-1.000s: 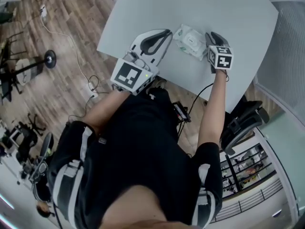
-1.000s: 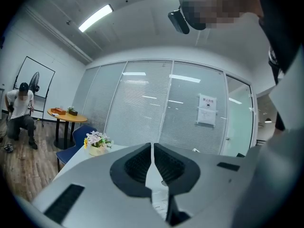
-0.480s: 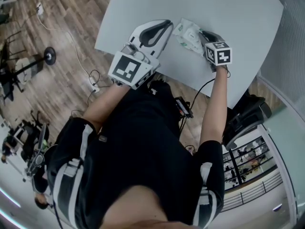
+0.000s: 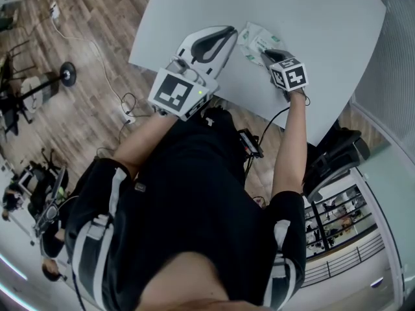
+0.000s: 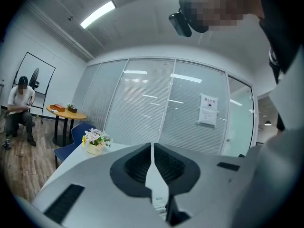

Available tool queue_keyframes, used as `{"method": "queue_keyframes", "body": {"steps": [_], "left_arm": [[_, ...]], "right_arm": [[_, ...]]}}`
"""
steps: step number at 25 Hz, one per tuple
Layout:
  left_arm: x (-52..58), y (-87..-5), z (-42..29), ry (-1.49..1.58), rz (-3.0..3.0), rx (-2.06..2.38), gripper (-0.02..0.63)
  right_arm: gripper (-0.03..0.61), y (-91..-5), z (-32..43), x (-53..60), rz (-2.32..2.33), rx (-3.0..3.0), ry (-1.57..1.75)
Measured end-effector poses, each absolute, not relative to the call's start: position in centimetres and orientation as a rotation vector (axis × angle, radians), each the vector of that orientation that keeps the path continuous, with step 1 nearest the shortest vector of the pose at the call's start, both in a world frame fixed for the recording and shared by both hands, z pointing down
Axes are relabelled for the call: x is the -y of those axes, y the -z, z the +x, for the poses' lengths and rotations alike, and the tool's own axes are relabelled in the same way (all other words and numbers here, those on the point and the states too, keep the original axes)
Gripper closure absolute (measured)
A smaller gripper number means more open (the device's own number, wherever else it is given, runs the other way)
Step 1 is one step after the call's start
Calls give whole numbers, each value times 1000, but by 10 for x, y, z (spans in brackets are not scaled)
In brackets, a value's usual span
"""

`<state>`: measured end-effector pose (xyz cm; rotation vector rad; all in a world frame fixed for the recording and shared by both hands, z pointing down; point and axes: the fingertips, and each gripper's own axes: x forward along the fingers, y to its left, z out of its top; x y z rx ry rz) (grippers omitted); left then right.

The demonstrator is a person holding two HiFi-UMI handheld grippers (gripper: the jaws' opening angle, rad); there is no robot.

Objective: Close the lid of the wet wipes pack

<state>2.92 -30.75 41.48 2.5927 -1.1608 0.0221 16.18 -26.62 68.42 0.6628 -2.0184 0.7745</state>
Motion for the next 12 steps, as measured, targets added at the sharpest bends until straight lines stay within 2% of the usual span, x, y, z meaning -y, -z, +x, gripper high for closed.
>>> {"method": "queue_keyframes", "body": {"steps": [3, 12], "left_arm": [[302, -412, 30, 12, 2590, 1153, 575], [289, -411, 27, 37, 2577, 1153, 575]], "right_arm": [[485, -704, 158, 252, 617, 1966, -740], [480, -732, 154, 243, 627, 1868, -624]]}}
